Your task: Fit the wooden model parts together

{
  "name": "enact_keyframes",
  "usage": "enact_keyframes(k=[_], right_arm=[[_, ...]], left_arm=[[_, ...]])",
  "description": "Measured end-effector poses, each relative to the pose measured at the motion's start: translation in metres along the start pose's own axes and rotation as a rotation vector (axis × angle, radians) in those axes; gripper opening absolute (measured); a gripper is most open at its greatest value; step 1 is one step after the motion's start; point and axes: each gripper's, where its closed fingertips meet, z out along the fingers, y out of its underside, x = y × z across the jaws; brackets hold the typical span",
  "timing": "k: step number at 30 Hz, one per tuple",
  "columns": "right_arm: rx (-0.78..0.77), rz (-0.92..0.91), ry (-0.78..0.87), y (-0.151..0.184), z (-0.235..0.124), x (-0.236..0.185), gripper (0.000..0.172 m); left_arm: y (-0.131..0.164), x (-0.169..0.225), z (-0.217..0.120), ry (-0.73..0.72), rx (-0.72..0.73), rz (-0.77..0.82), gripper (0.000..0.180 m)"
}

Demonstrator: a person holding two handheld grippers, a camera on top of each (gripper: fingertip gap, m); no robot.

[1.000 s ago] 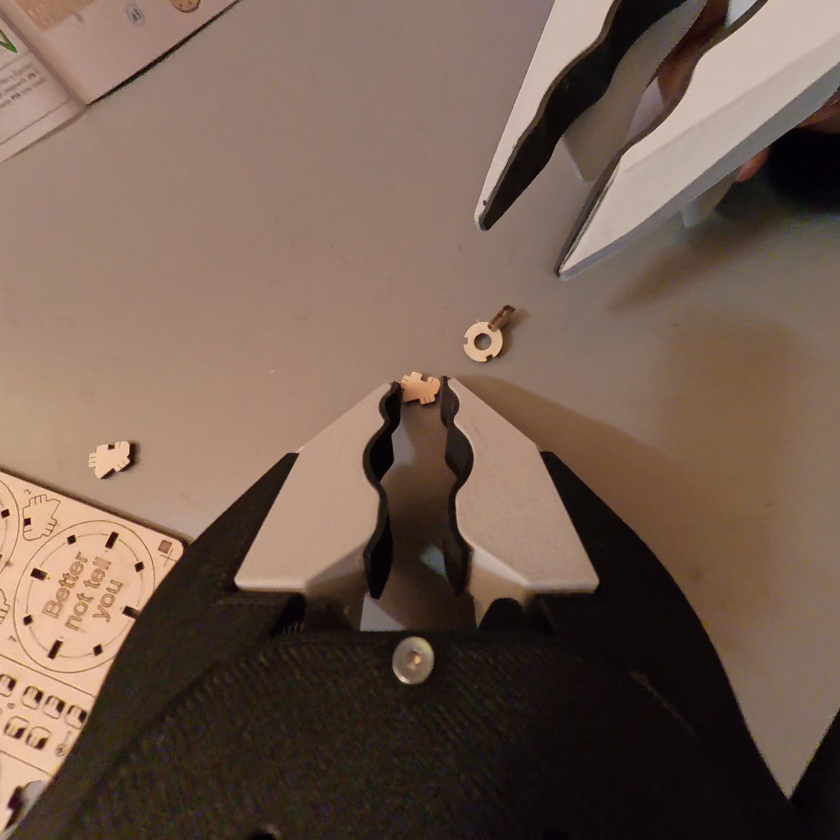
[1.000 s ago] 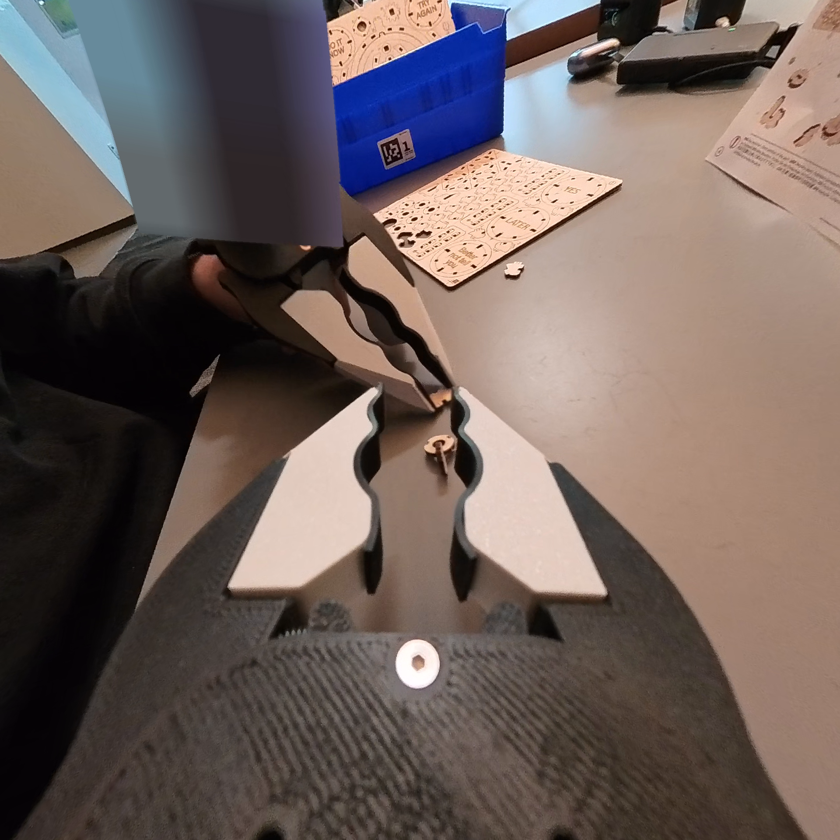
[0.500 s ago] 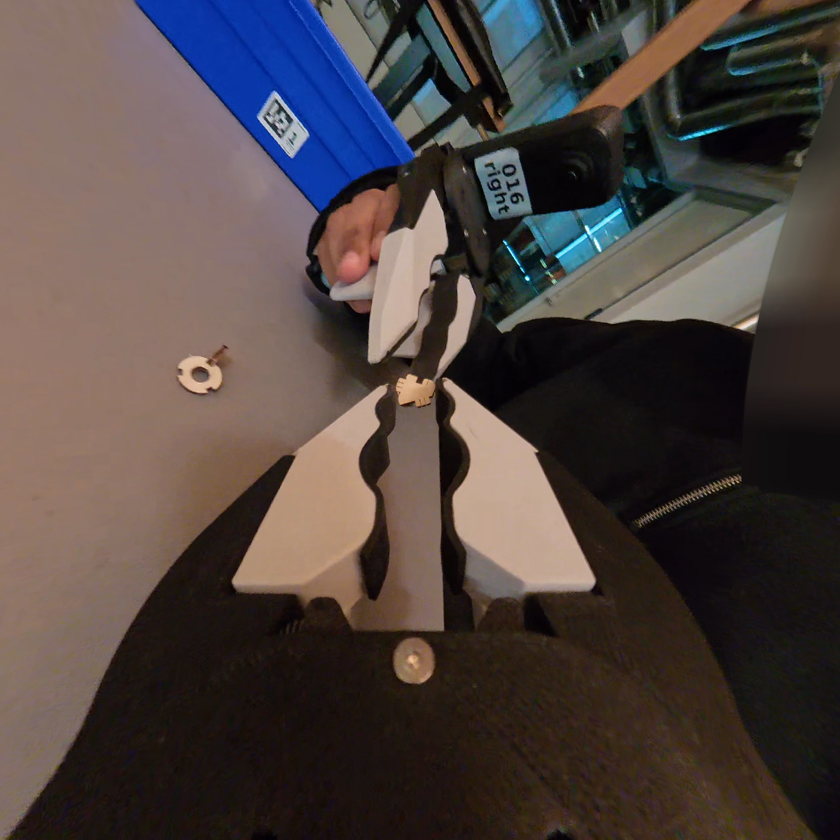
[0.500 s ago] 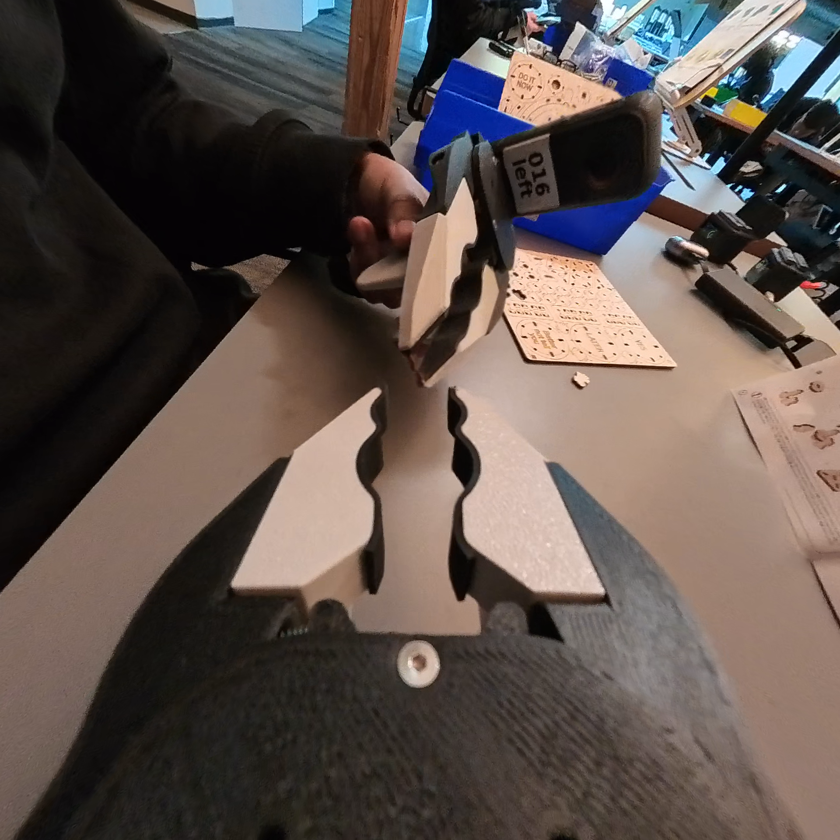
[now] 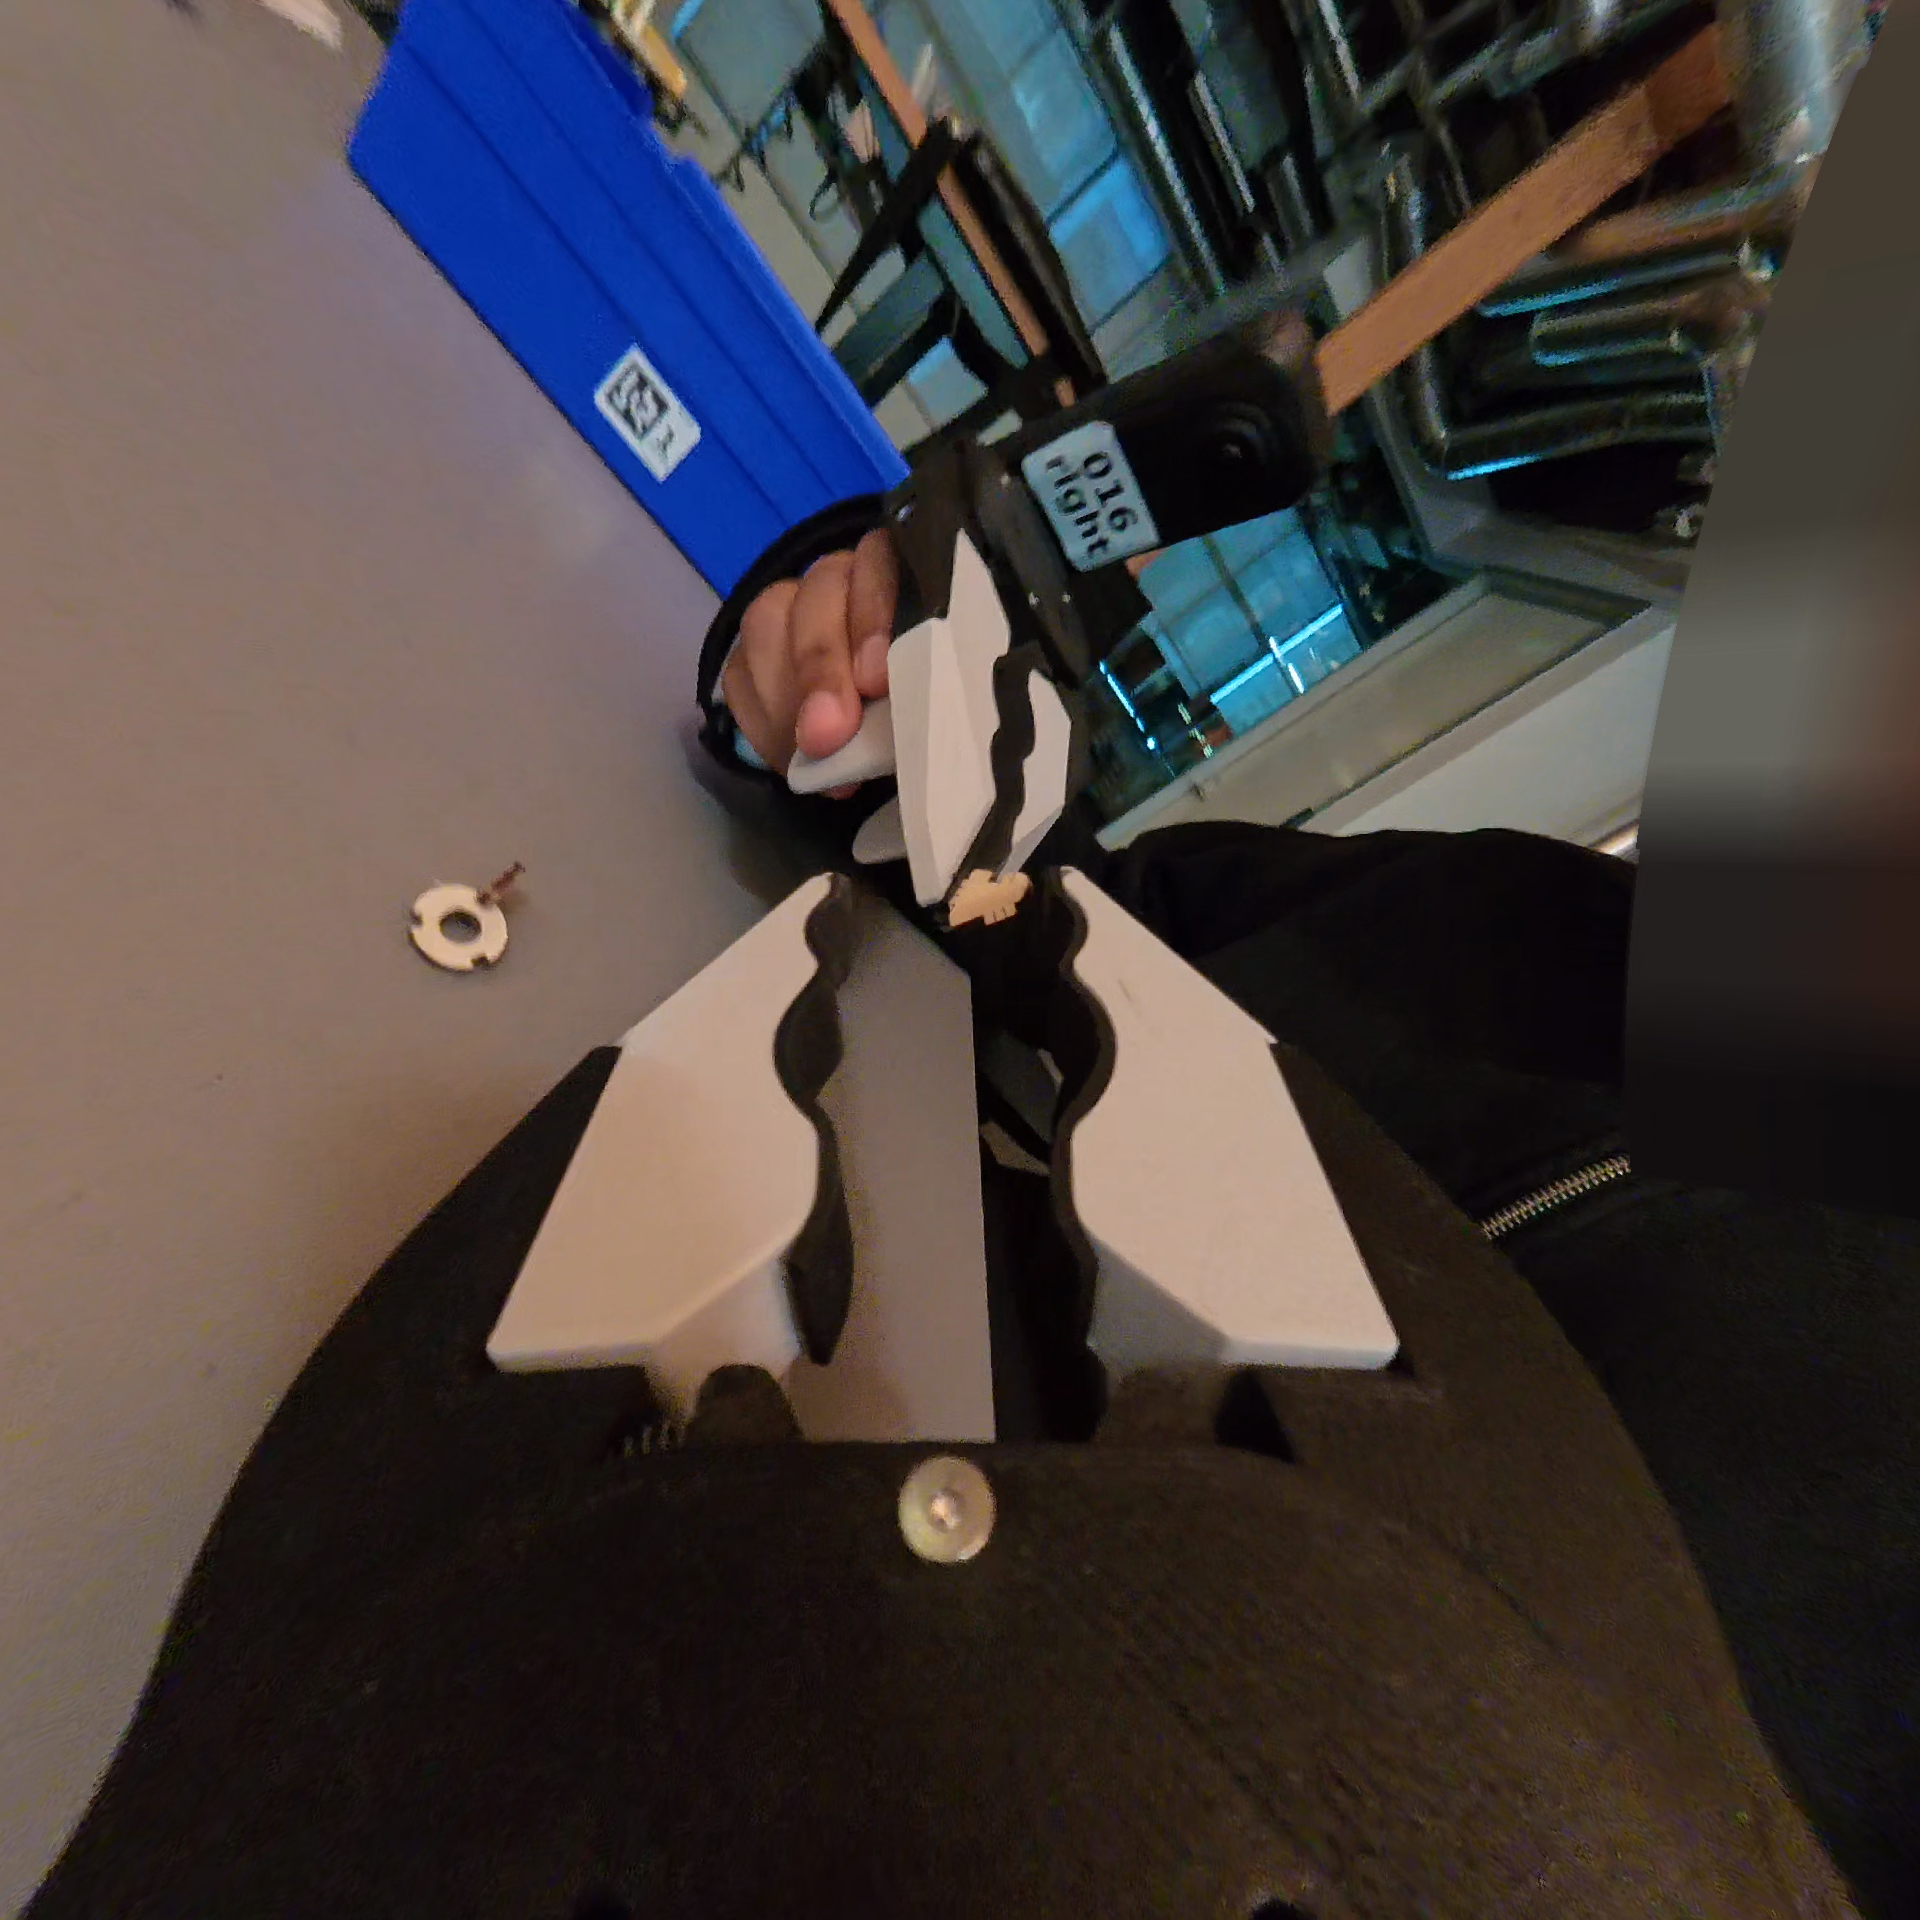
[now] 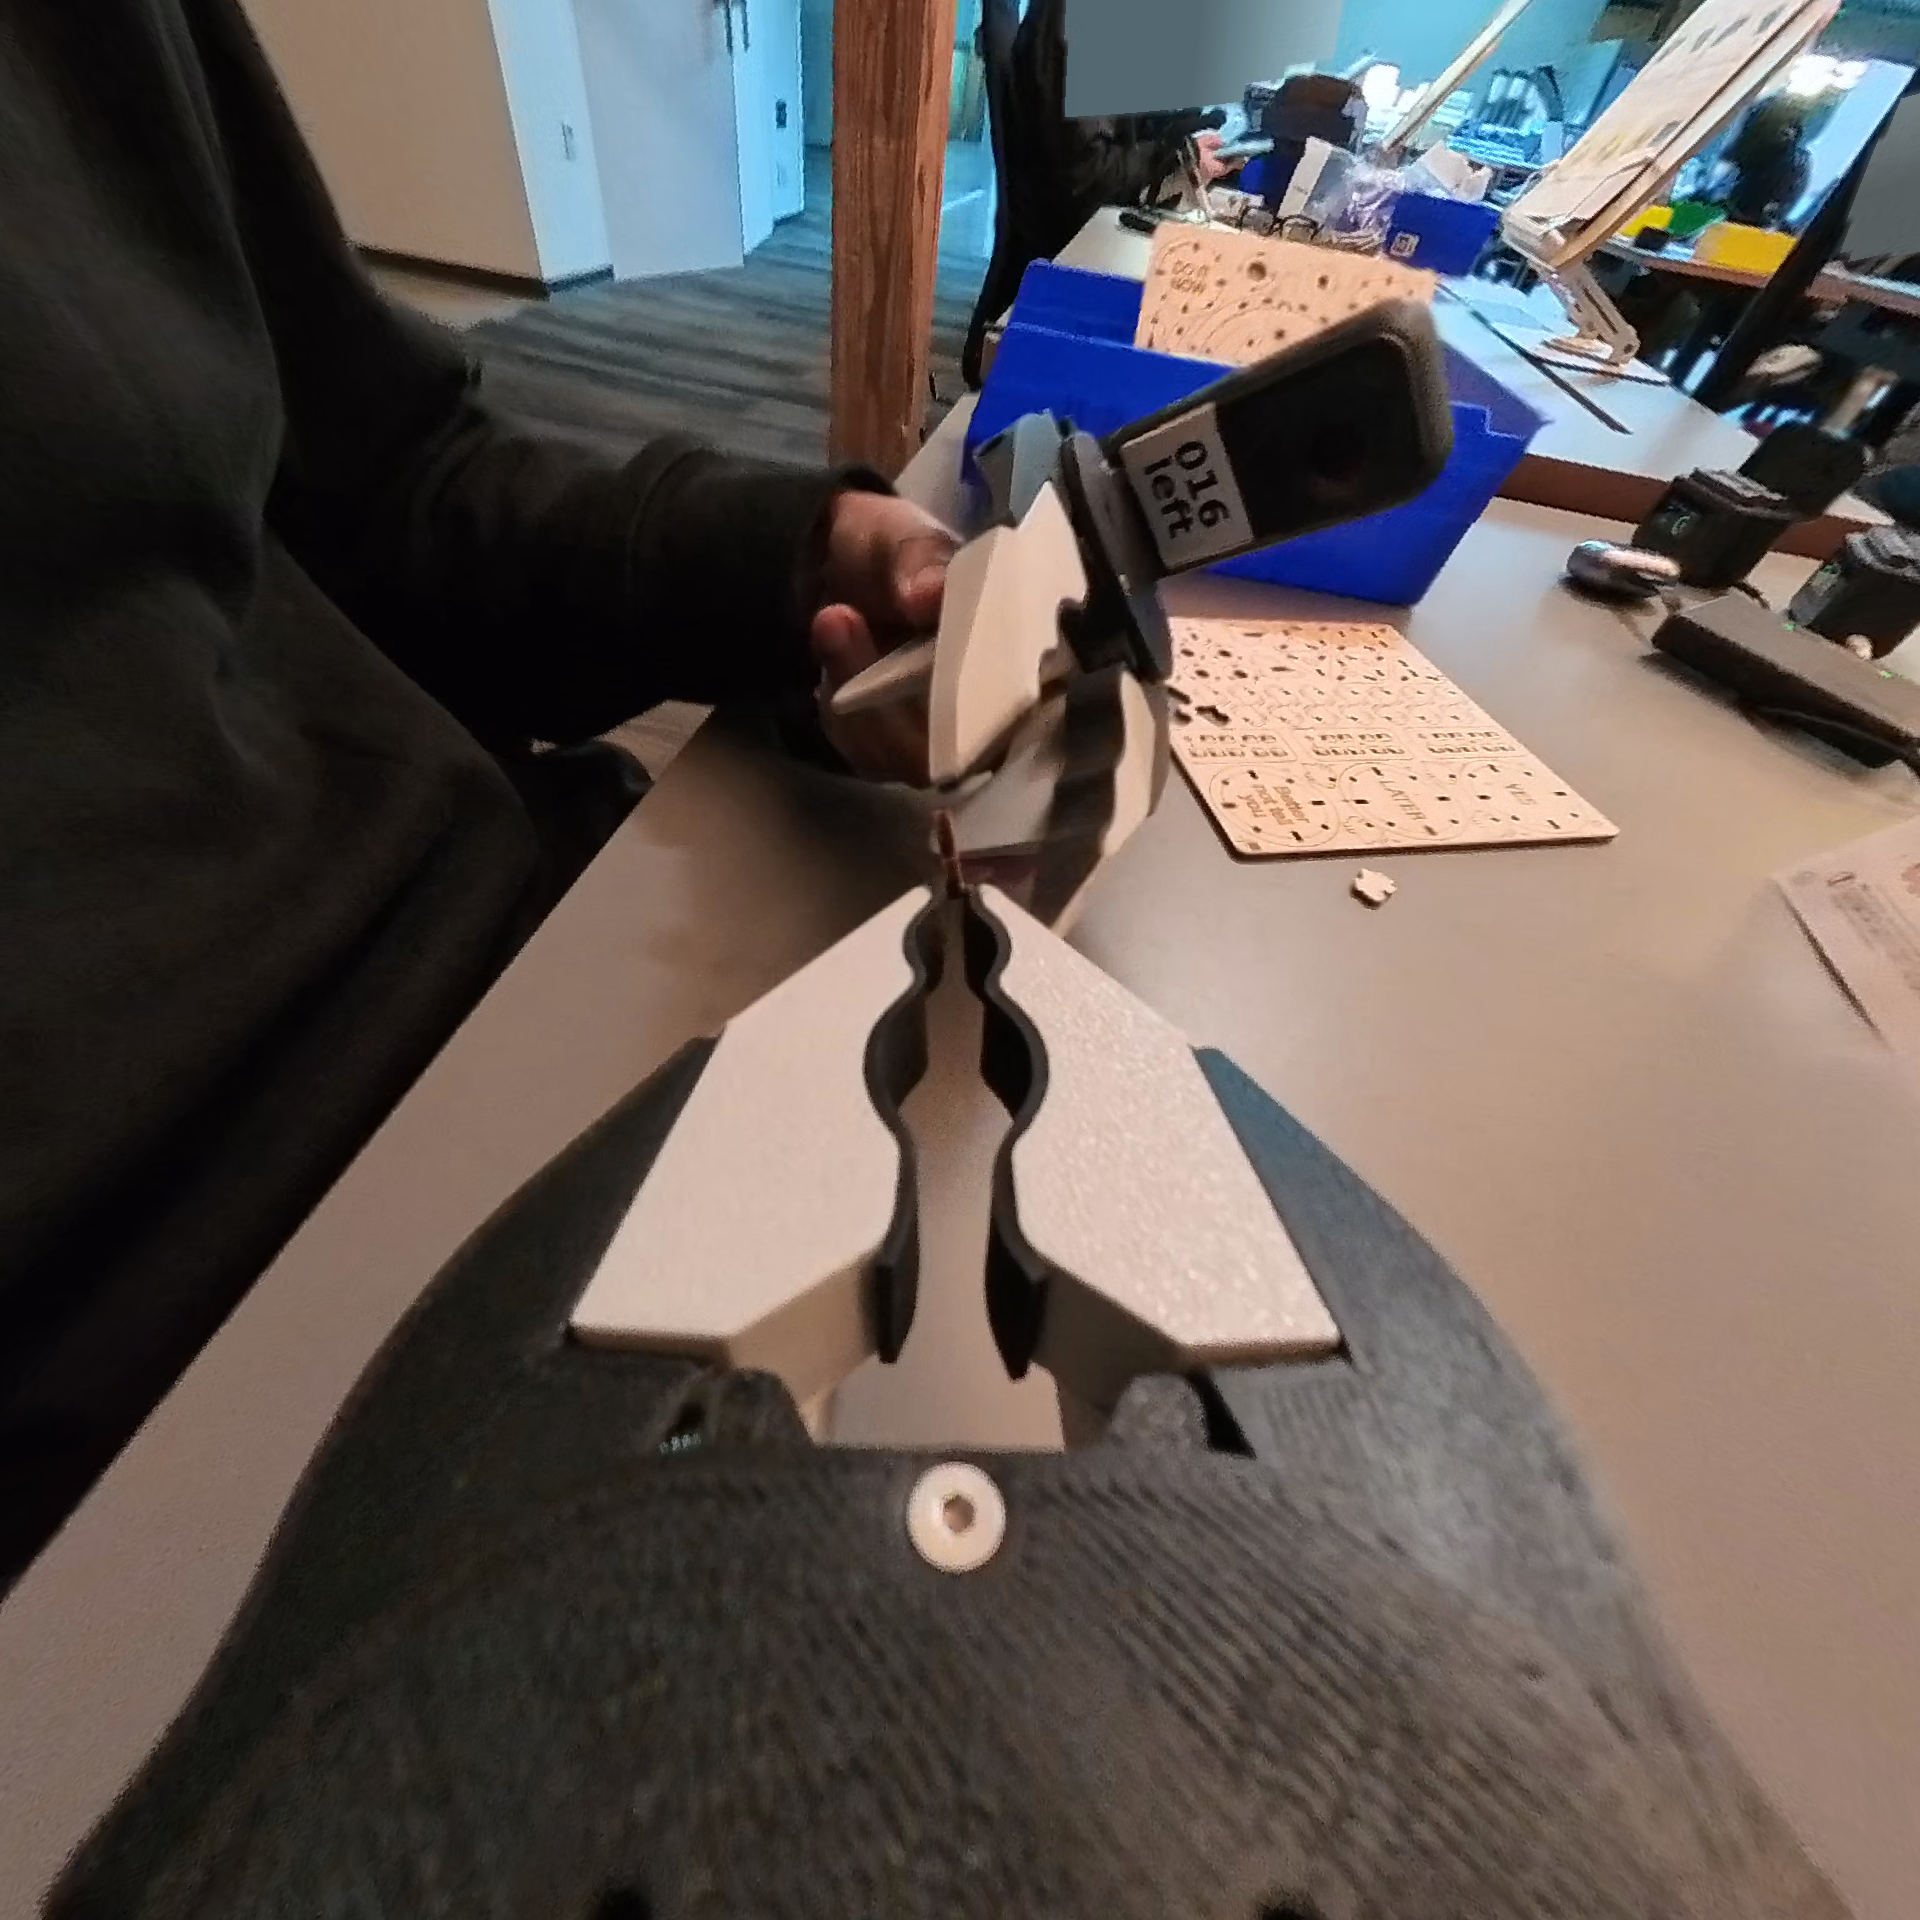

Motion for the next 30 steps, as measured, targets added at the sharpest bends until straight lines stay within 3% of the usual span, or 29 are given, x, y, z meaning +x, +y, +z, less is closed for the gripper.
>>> enact_keyframes(k=[4, 9, 12, 19, 22, 26, 30], right_arm=[[0.038, 0.252, -0.045, 0.0, -0.003, 0.01, 0.0], [0.141, 0.575, -0.149, -0.004, -0.007, 0.018, 0.0], [0.12, 0.597, -0.147, 0.001, -0.005, 0.018, 0.0], [0.153, 0.598, -0.13, 0.0, -0.009, 0.025, 0.001], [0.162, 0.541, -0.015, 0.003, -0.025, 0.047, 0.005], [0.015, 0.449, 0.135, 0.03, -0.036, 0.067, 0.012], [-0.122, 0.497, 0.108, 0.051, -0.026, 0.06, 0.026]], left_arm=[[-0.012, 0.006, -0.003, -0.055, 0.081, 0.223, 0.036], [-0.012, -0.003, 0.002, -0.208, 0.066, 0.393, 0.014], [-0.015, -0.007, 0.003, -0.23, 0.1, 0.388, 0.001], [-0.024, -0.011, -0.003, -0.239, 0.168, 0.322, 0.001], [-0.032, -0.017, -0.016, -0.243, 0.215, 0.224, 0.0], [-0.029, -0.037, -0.031, -0.321, 0.209, 0.124, 0.0], [-0.019, -0.047, -0.032, -0.386, 0.146, 0.134, 0.0]])
